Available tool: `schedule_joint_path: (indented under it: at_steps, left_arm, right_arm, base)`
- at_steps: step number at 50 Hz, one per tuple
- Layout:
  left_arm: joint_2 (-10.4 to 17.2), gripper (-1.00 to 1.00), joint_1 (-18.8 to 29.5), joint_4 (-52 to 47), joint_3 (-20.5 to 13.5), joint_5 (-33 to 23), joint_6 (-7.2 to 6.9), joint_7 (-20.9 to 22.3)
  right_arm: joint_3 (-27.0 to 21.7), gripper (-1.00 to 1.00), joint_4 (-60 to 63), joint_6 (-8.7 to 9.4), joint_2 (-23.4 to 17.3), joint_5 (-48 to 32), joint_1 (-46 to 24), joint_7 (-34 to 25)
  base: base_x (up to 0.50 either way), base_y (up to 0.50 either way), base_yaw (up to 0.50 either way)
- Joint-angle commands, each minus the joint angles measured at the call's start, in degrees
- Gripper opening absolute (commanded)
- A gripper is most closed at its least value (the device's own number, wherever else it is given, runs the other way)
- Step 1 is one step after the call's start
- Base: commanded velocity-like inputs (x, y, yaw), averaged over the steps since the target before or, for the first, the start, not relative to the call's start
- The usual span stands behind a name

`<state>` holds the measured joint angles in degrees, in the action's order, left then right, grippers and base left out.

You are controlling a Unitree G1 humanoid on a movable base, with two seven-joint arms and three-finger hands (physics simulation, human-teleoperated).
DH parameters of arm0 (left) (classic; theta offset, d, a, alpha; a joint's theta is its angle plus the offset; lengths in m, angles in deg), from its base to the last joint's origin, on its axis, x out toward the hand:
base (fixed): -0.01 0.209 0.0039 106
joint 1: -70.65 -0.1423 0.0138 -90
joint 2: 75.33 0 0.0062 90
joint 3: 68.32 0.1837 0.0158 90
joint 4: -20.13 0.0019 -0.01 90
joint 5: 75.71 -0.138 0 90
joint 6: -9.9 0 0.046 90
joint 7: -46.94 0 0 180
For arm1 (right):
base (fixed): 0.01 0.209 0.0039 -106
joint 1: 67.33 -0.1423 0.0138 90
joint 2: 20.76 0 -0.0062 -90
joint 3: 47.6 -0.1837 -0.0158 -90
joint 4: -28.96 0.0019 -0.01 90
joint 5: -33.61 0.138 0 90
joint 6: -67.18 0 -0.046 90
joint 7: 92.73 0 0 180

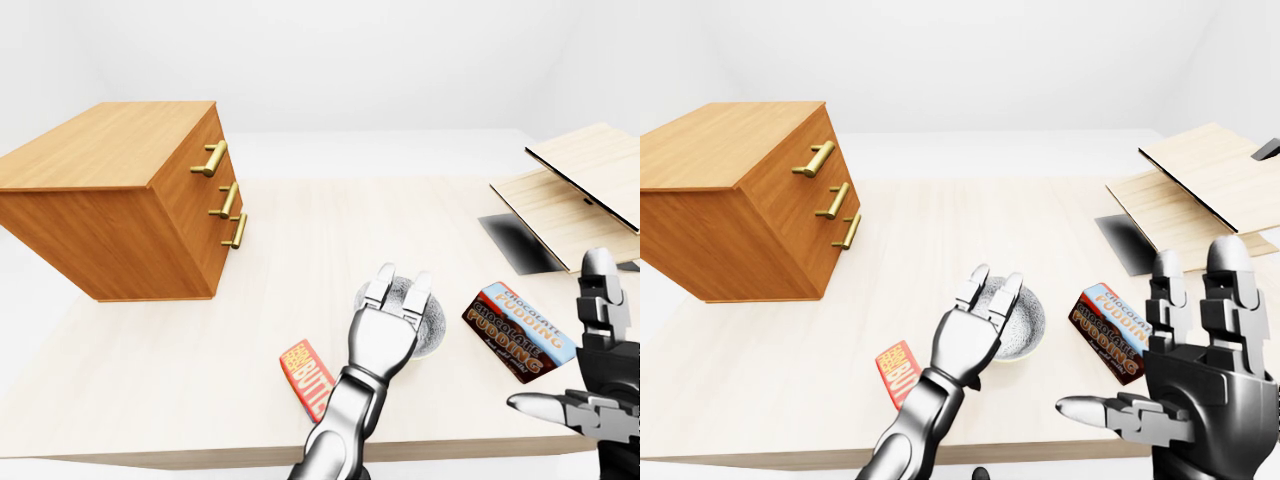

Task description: Close the top drawer of the cabinet and put the bowl on top of it.

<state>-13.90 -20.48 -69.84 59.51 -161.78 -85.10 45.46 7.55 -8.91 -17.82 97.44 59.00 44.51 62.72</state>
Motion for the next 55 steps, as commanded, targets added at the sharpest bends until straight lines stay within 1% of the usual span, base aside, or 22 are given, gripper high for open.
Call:
schedule_joint_path:
  at_steps: [1,3,5,15,32,37,42,55]
  left_arm:
    - [-0.62,1.0,0.52,3.54,-0.38,0.44,0.0,-1.67]
    - [-0.64,1.0,0.54,3.6,-0.41,0.45,0.0,-1.69]
    - [-1.16,1.0,1.78,5.18,-1.48,0.9,0.0,-2.09]
    - [-1.9,1.0,1.92,6.42,-1.4,0.86,0.0,-2.6]
    - [-3.37,1.0,3.73,11.07,-2.61,1.5,0.0,-4.74]
    - [-3.5,1.0,3.16,11.69,-1.94,1.21,0.0,-5.01]
    - [-3.89,1.0,4.16,13.55,-2.87,1.88,0.0,-6.09]
    - [-4.32,1.0,4.47,15.54,-3.25,1.94,0.0,-7.07]
  right_arm:
    - [0.75,1.0,-0.8,0.0,-0.43,-0.69,-0.29,0.56]
    - [0.77,1.0,-0.8,0.0,-0.46,-0.67,-0.27,0.59]
    - [0.74,1.0,-0.96,0.0,-0.63,-0.52,-0.34,0.65]
    - [0.8,1.0,-0.9,0.0,-0.92,-0.26,-0.29,0.87]
    - [0.53,1.0,-0.15,0.0,-0.55,0.06,-0.06,0.61]
    - [0.28,1.0,0.01,0.0,-0.42,0.31,0.01,0.34]
    - [0.26,1.0,-0.04,0.0,-0.43,0.26,-0.08,0.32]
    - [0.38,1.0,-0.09,0.0,-0.32,0.28,0.09,0.11]
  base:
    - [0.0,0.0,0.0]
    - [0.0,0.0,0.0]
    - [0.0,0.0,0.0]
    - [0.0,0.0,0.0]
    - [0.0,0.0,0.0]
    - [0.0,0.0,0.0]
    - [0.0,0.0,0.0]
    - [0.0,0.0,0.0]
